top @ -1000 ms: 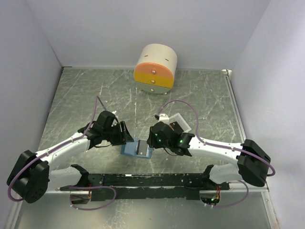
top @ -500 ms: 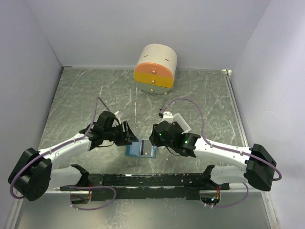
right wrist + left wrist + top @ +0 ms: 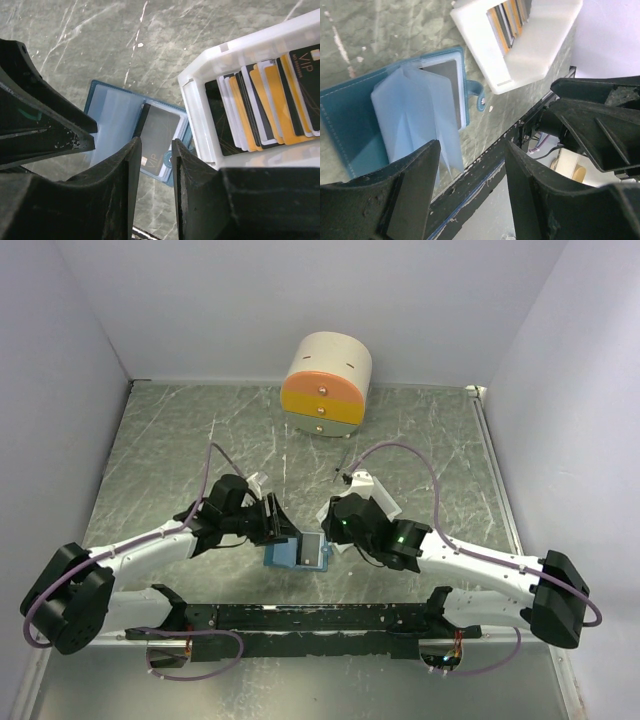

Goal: Put the credit cards into the card holder
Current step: Turn over the card slot in the card holder.

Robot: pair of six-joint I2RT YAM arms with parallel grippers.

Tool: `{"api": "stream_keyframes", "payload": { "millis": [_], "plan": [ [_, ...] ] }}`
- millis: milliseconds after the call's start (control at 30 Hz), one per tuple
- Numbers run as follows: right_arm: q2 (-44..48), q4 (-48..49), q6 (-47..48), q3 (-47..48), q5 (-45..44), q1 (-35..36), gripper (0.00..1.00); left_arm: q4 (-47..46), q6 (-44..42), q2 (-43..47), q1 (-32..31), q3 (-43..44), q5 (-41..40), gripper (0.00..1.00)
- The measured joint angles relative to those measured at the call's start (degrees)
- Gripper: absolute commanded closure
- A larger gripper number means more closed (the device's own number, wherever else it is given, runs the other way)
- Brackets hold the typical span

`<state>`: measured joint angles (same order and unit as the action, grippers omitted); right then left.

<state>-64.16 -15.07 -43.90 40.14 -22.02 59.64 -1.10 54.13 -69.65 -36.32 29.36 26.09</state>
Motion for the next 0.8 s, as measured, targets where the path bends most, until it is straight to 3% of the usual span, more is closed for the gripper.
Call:
{"api": "stream_keyframes", "payload": {
  "millis": [367,800],
  "plan": [
    [0.98,-3.85,3.8,0.22,-3.65,-1.38,0.67,-6.73,2.12,-4.79,-3.13,-0.57,1.22,0.42],
    [1.01,-5.46,6.1,1.53,-4.17,-3.28,0.67,-11.54,2.05,-11.69,-5.51,0.39,2.64,0.41]
  ]
}}
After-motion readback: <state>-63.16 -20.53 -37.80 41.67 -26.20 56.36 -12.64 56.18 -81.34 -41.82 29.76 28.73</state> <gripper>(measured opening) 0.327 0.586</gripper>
